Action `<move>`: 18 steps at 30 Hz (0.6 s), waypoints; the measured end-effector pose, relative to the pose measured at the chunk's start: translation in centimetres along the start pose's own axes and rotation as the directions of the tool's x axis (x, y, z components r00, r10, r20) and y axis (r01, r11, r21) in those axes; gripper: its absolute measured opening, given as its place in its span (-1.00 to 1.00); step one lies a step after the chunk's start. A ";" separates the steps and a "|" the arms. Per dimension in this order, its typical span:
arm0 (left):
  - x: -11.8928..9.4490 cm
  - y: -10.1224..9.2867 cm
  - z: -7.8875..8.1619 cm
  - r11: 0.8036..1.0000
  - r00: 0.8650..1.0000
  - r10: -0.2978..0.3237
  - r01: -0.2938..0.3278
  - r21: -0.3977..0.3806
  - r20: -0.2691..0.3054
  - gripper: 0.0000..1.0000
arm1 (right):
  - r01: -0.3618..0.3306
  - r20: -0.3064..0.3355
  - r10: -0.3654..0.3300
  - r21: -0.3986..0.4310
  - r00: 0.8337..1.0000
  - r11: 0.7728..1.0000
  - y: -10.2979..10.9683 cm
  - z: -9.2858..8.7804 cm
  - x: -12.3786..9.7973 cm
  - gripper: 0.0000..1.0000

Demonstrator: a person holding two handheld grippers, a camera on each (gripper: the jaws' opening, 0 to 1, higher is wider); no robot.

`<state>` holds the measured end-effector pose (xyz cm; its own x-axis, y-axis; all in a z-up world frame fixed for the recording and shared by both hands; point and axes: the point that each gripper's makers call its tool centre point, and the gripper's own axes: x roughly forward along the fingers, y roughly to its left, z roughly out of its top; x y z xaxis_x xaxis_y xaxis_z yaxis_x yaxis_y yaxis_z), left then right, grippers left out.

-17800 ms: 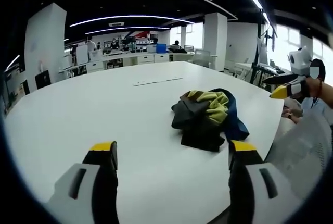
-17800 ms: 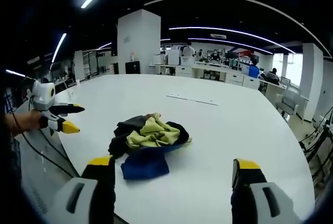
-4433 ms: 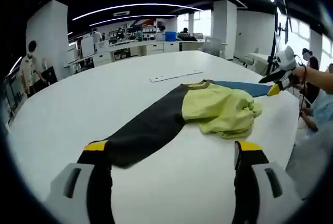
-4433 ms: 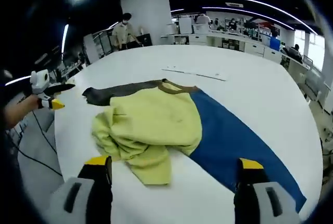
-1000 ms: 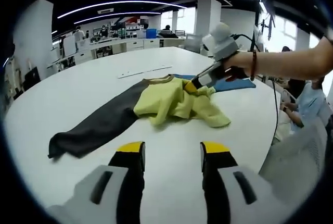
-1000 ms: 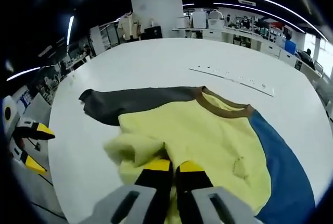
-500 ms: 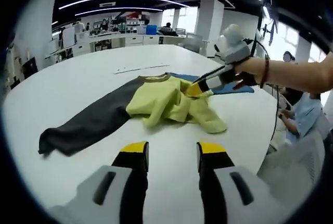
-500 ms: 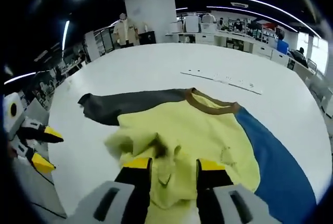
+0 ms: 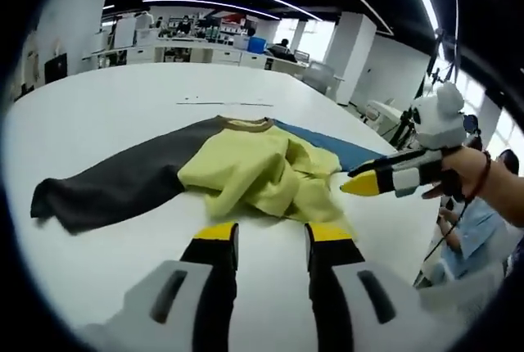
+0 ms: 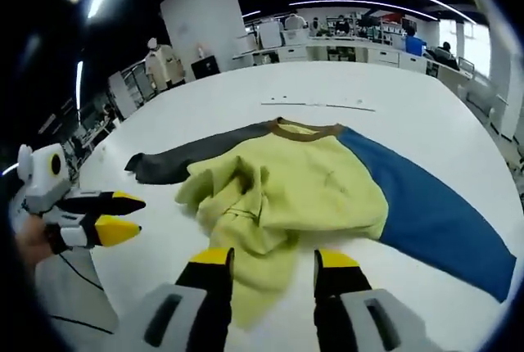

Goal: Fold the garment on the visible template until the final outline fits inside the template.

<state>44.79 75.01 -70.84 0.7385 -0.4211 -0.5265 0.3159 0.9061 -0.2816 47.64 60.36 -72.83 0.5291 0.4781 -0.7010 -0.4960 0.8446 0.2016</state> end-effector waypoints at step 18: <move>5.4 -0.2 -1.2 0.989 1.000 0.013 -0.016 -0.147 -0.027 -0.57 | 0.046 -0.026 -0.044 0.102 0.999 0.994 1.5 -4.8 -0.2 -0.40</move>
<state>48.04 72.53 -74.62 0.7262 -0.4107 -0.5513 0.2130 0.8969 -0.3875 43.49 60.35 -75.74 0.5323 0.4343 -0.7266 -0.3982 0.8859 0.2379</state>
